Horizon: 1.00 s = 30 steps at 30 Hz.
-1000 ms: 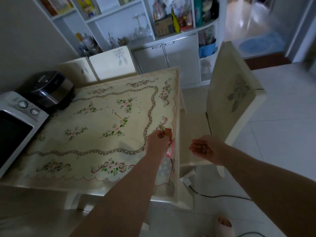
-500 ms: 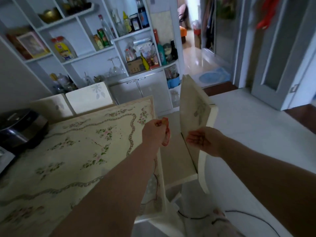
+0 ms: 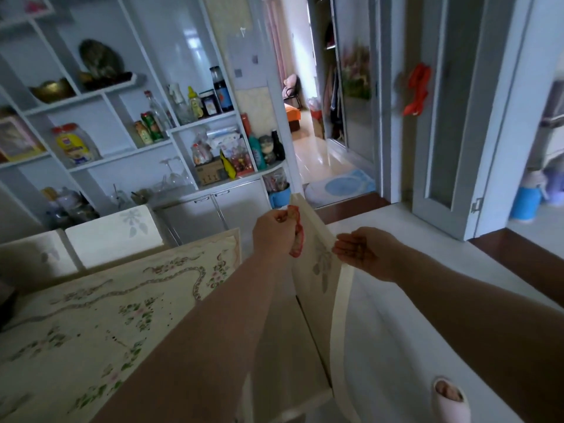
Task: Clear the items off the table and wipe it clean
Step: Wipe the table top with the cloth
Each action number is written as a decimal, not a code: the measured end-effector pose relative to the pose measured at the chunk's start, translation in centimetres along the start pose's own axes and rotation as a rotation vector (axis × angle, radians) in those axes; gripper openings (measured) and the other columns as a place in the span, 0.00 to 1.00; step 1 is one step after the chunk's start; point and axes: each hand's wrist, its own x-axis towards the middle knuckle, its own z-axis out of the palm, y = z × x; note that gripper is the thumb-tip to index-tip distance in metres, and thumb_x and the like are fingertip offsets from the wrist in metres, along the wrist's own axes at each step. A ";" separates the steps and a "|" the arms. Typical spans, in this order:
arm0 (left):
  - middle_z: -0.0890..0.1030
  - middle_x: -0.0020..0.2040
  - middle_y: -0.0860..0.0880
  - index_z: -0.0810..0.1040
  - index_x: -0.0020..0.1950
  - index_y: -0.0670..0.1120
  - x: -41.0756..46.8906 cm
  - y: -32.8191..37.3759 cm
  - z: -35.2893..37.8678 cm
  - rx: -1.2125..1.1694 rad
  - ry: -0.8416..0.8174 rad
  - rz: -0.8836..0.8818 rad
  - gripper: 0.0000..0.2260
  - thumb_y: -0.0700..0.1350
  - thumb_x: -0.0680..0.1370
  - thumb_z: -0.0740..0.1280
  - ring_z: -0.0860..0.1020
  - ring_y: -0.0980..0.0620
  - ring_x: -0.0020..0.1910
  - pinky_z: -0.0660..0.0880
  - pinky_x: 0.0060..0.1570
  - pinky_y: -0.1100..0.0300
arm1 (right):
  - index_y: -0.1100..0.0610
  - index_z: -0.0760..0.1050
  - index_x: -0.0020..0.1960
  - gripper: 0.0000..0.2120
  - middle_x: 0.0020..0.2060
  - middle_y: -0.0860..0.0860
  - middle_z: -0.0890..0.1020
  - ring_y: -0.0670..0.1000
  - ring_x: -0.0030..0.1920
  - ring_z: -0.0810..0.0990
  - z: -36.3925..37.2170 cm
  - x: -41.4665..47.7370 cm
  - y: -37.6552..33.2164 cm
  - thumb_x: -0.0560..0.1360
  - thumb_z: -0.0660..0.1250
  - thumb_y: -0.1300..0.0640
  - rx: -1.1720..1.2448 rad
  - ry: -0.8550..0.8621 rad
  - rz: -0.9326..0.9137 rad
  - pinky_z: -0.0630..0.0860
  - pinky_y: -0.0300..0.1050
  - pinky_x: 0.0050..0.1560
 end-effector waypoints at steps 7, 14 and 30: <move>0.80 0.28 0.44 0.79 0.36 0.45 12.2 -0.9 9.5 -0.023 0.063 -0.046 0.17 0.57 0.76 0.65 0.77 0.44 0.26 0.80 0.37 0.40 | 0.68 0.75 0.46 0.16 0.41 0.62 0.80 0.58 0.44 0.80 -2.6 13.5 -6.9 0.80 0.51 0.63 -0.037 -0.047 0.071 0.76 0.51 0.53; 0.78 0.26 0.43 0.77 0.33 0.44 24.0 -0.3 17.7 -0.021 0.185 -0.257 0.15 0.51 0.75 0.66 0.75 0.44 0.24 0.81 0.37 0.42 | 0.68 0.75 0.46 0.14 0.41 0.62 0.80 0.57 0.45 0.80 -5.6 27.3 -15.7 0.80 0.53 0.63 -0.123 -0.135 0.250 0.76 0.51 0.57; 0.74 0.20 0.48 0.76 0.26 0.46 34.8 -1.0 17.7 -0.009 0.548 -0.540 0.18 0.43 0.77 0.64 0.71 0.49 0.19 0.73 0.27 0.57 | 0.67 0.75 0.48 0.09 0.36 0.60 0.81 0.56 0.43 0.81 -0.9 43.2 -21.9 0.78 0.56 0.65 -0.251 -0.404 0.363 0.81 0.46 0.43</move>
